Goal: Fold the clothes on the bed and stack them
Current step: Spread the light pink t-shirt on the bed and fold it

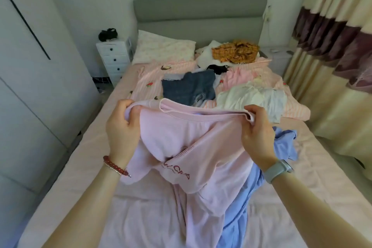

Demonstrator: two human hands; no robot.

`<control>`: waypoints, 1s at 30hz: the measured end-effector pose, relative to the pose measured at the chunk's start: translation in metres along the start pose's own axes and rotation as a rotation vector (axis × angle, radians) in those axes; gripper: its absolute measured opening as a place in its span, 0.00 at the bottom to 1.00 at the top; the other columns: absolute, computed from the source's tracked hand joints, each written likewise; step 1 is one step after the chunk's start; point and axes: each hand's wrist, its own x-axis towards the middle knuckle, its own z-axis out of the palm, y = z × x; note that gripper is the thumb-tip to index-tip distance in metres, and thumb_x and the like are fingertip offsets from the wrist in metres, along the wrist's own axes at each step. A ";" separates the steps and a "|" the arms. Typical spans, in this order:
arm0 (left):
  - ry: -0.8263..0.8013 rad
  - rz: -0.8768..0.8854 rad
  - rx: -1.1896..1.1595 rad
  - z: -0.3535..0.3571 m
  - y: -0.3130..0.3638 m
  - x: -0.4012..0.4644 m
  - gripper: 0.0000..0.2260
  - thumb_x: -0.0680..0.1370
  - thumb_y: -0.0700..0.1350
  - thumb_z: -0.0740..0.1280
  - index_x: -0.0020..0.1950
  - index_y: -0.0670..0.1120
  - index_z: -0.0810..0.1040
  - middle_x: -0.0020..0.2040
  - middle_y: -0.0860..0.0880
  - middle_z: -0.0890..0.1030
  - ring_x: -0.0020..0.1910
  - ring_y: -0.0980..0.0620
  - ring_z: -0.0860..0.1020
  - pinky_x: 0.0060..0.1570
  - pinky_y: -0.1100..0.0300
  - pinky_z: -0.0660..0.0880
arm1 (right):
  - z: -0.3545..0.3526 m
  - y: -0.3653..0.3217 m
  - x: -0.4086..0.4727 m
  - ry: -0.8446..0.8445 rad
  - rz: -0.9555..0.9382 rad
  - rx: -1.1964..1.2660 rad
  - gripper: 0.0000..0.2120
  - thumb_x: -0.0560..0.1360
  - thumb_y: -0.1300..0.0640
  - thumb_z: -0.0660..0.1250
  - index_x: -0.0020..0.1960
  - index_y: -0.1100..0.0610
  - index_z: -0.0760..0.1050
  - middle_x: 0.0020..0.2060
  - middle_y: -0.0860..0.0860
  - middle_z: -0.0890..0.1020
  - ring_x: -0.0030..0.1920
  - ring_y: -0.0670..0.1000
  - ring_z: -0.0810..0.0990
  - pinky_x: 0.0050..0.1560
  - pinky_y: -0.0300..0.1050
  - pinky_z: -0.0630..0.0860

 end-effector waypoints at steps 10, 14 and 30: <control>0.584 0.177 0.070 -0.179 0.057 0.010 0.11 0.77 0.44 0.62 0.47 0.36 0.76 0.44 0.39 0.79 0.44 0.50 0.73 0.46 0.65 0.66 | -0.012 -0.188 -0.011 0.304 -0.402 0.157 0.13 0.72 0.71 0.56 0.54 0.67 0.74 0.46 0.61 0.78 0.48 0.54 0.73 0.50 0.40 0.67; 0.514 0.146 0.204 -0.213 0.022 0.005 0.12 0.77 0.45 0.61 0.46 0.36 0.76 0.44 0.38 0.78 0.44 0.49 0.73 0.45 0.64 0.65 | 0.019 -0.195 -0.022 0.115 -0.345 0.078 0.11 0.76 0.65 0.59 0.55 0.61 0.77 0.37 0.57 0.81 0.37 0.59 0.77 0.36 0.49 0.71; 0.148 -0.301 0.818 -0.159 -0.248 0.146 0.13 0.79 0.48 0.60 0.58 0.41 0.75 0.56 0.39 0.75 0.58 0.39 0.70 0.53 0.49 0.64 | 0.356 -0.145 0.082 -0.444 -0.233 -0.117 0.14 0.81 0.56 0.55 0.63 0.59 0.70 0.56 0.58 0.77 0.56 0.61 0.73 0.49 0.50 0.66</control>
